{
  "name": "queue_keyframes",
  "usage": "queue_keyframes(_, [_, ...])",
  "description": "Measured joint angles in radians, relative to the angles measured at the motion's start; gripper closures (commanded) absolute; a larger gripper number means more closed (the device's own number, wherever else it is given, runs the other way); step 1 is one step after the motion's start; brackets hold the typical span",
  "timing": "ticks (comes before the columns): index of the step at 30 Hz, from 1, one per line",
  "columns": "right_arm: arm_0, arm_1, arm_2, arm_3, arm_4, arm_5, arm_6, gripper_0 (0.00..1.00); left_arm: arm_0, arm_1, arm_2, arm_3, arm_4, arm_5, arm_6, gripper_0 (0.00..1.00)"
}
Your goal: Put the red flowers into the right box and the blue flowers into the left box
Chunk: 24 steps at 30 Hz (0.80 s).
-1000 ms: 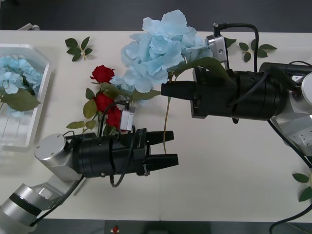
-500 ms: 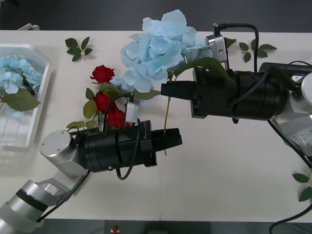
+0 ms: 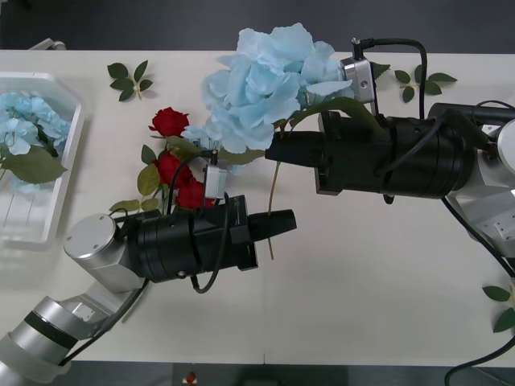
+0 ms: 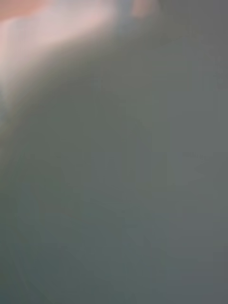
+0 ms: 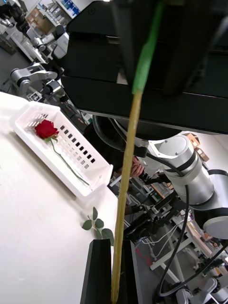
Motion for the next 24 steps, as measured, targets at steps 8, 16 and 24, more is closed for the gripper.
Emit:
queue_keyframes(8, [0.000, 0.000, 0.000, 0.000, 0.000, 0.000, -0.032, 0.00, 0.000, 0.083, 0.065, 0.000, 0.041, 0.000, 0.000, 1.00])
queue_keyframes(16, [0.000, 0.000, 0.000, 0.000, 0.000, 0.000, -0.036, 0.00, 0.000, 0.286, 0.212, 0.000, 0.052, 0.048, 0.000, 1.00])
queue_keyframes(24, [0.000, -0.003, -0.018, 0.000, 0.062, 0.001, -0.063, 0.00, -0.001, 0.532, 0.331, 0.121, 0.053, 0.075, 0.000, 1.00])
